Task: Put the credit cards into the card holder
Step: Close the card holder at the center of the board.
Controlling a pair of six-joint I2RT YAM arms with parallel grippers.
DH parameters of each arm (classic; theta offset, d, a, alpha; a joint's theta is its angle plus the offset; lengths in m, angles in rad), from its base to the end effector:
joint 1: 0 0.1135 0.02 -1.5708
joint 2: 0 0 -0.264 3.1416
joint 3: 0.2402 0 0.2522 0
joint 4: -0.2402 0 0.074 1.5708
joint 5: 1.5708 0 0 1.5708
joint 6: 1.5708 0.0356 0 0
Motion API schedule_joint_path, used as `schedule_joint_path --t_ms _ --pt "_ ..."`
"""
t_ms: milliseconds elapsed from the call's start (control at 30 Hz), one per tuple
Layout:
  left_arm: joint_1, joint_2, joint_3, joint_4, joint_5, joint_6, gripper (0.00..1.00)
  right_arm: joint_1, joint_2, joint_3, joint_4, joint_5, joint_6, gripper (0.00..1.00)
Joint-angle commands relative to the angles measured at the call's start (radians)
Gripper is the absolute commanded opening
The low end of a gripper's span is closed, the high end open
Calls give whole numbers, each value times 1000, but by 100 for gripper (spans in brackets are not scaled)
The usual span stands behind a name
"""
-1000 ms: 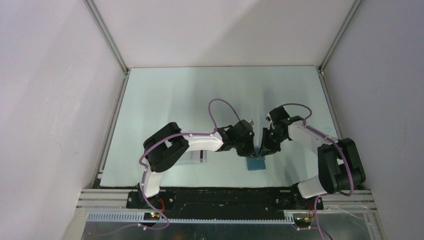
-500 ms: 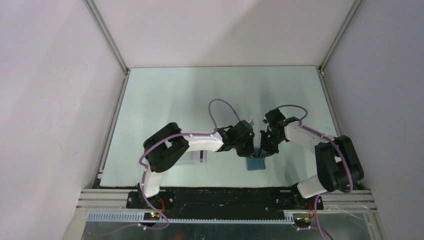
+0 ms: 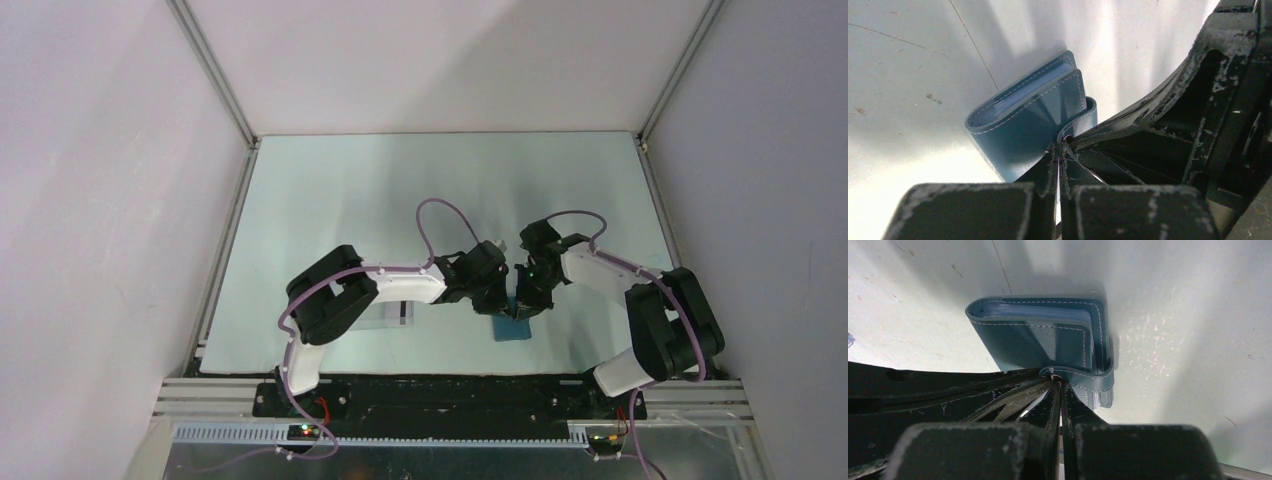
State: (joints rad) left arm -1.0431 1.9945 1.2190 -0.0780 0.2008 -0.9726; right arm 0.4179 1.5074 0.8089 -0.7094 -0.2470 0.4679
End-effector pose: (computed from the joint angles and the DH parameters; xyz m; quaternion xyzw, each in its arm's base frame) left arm 0.2039 -0.3639 0.1435 0.0680 0.9298 -0.3454 0.1070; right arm 0.2223 0.1082 0.1583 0.0147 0.9890 0.1455 0.0203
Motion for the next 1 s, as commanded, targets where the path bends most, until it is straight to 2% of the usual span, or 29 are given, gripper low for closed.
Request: schedule_joint_path --t_ms 0,233,367,967 --pt "-20 47 -27 -54 -21 -3 0 34 63 -54 29 127 9 1" --pt "-16 -3 -16 -53 -40 24 0 -9 -87 -34 35 27 -6 6" --pt "-14 -24 -7 -53 -46 31 0 -49 -173 -33 42 -5 -2 18" --pt "-14 -86 23 -54 -55 66 0 -65 -127 -33 59 -38 -12 18"
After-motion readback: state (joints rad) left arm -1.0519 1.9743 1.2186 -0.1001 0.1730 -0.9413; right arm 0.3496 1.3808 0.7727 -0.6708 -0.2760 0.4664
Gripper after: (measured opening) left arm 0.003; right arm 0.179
